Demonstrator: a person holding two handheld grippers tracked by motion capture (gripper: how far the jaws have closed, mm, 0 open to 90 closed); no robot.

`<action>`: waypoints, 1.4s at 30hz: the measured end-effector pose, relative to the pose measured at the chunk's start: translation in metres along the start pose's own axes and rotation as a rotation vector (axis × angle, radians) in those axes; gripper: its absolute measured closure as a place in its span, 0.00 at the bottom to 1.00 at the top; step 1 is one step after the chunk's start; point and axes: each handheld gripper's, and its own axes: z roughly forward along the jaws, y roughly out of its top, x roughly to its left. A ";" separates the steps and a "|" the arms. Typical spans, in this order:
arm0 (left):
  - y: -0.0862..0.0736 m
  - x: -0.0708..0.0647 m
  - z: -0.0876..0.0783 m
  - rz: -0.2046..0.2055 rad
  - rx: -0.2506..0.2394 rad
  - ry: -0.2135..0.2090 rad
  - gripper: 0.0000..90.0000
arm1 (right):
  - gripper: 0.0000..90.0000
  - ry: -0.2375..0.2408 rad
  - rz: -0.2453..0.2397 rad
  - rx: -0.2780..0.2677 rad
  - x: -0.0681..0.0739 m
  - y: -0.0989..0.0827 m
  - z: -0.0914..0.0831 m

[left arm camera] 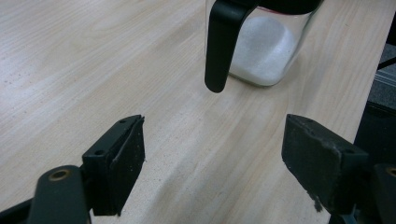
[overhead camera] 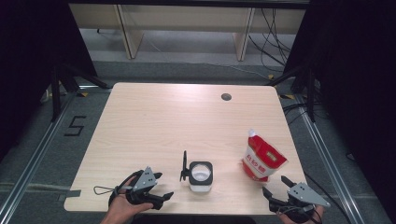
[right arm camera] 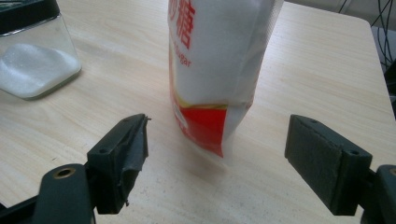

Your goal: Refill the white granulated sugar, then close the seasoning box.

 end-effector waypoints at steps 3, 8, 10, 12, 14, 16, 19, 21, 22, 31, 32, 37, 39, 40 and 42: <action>0.000 0.000 0.000 0.000 -0.001 0.004 0.23 | 0.24 0.008 -0.005 -0.003 0.001 -0.001 -0.001; 0.000 0.001 0.000 0.009 -0.009 0.004 0.23 | 0.24 0.007 0.003 0.012 0.003 -0.002 -0.002; 0.000 0.000 0.000 -0.002 -0.009 0.004 0.23 | 0.24 0.017 0.004 0.020 0.003 -0.002 -0.003; 0.000 0.000 0.000 -0.001 -0.010 0.004 0.23 | 0.24 0.014 0.002 0.021 0.004 -0.003 -0.003; 0.000 0.000 0.000 -0.001 0.002 0.002 0.23 | 0.23 0.019 -0.022 0.021 0.004 -0.003 -0.002; 0.000 0.000 0.000 -0.002 0.001 0.001 0.23 | 0.23 0.030 -0.026 0.026 0.005 -0.003 -0.002; 0.000 0.000 0.000 -0.002 0.001 0.003 0.23 | 0.23 0.025 -0.001 0.050 0.009 -0.004 -0.004; 0.000 0.000 0.000 -0.002 0.002 0.000 0.23 | 0.23 0.026 -0.025 0.047 0.008 -0.004 -0.003; 0.000 0.000 0.000 -0.002 0.001 0.001 0.23 | 0.23 0.026 -0.010 0.051 0.009 -0.004 -0.004; 0.001 0.001 0.000 -0.040 -0.046 -0.002 0.23 | 0.23 0.041 -0.031 0.047 0.007 -0.005 -0.002; 0.002 0.005 -0.002 0.001 -0.019 0.007 0.23 | 0.23 0.037 -0.038 0.053 0.007 -0.004 -0.002; 0.005 0.005 -0.003 -0.052 -0.059 0.005 0.25 | 0.22 0.034 -0.014 0.060 0.009 -0.005 -0.002; 0.007 0.006 -0.005 -0.054 -0.050 -0.007 0.31 | 0.22 0.036 -0.019 0.067 0.008 -0.005 -0.002; 0.008 0.006 -0.004 -0.053 -0.059 -0.012 0.36 | 0.22 0.031 -0.029 0.060 0.007 -0.005 -0.001; 0.009 0.007 -0.005 -0.037 -0.043 -0.006 0.46 | 0.22 0.028 -0.039 0.055 0.006 -0.005 -0.001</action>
